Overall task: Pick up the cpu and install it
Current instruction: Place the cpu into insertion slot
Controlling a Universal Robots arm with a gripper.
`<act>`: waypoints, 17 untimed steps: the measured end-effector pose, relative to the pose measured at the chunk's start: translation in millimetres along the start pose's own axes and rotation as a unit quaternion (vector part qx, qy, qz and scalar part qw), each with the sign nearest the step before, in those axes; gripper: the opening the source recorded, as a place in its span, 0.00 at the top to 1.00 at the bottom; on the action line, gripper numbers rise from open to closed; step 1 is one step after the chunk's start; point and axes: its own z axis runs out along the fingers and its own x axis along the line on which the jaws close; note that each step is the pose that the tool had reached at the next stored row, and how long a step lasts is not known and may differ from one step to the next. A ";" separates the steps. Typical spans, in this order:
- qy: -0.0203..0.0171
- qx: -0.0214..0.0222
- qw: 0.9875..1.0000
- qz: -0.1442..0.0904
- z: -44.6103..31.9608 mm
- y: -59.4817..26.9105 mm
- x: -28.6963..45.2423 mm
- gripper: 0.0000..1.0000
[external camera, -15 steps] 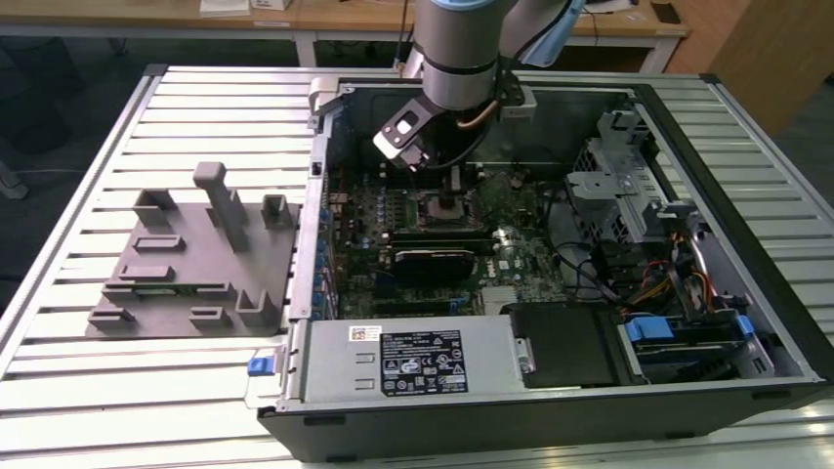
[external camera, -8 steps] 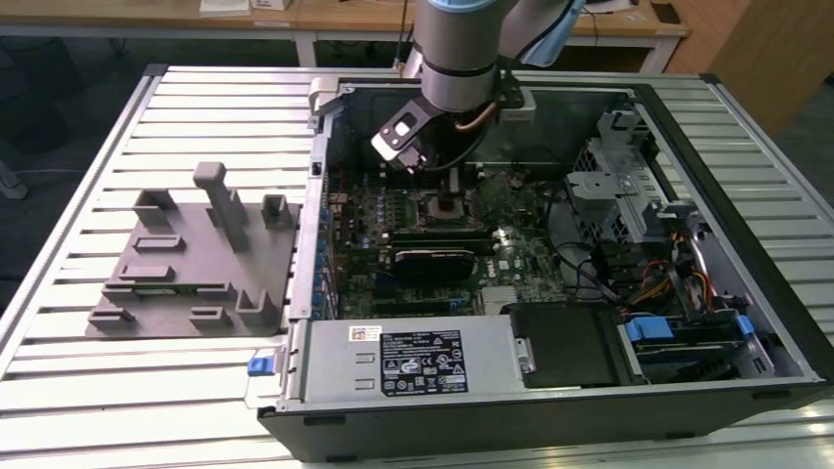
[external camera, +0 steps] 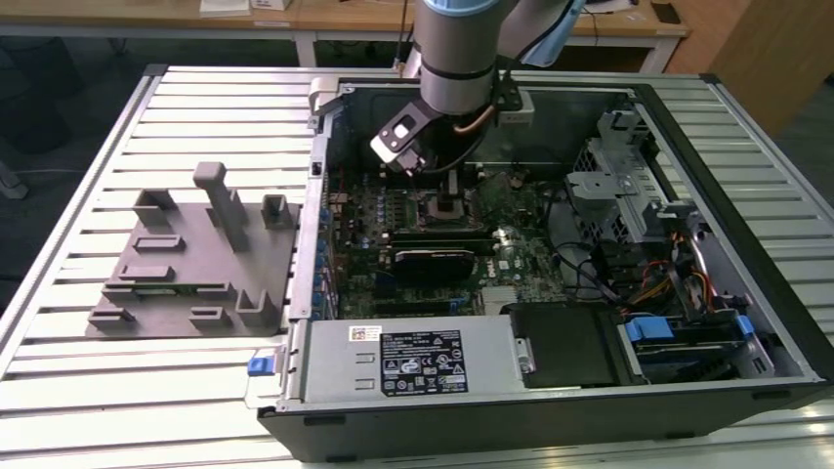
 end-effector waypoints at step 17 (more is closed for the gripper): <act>0.000 0.000 1.000 0.000 0.1 0.0 0.1 0.89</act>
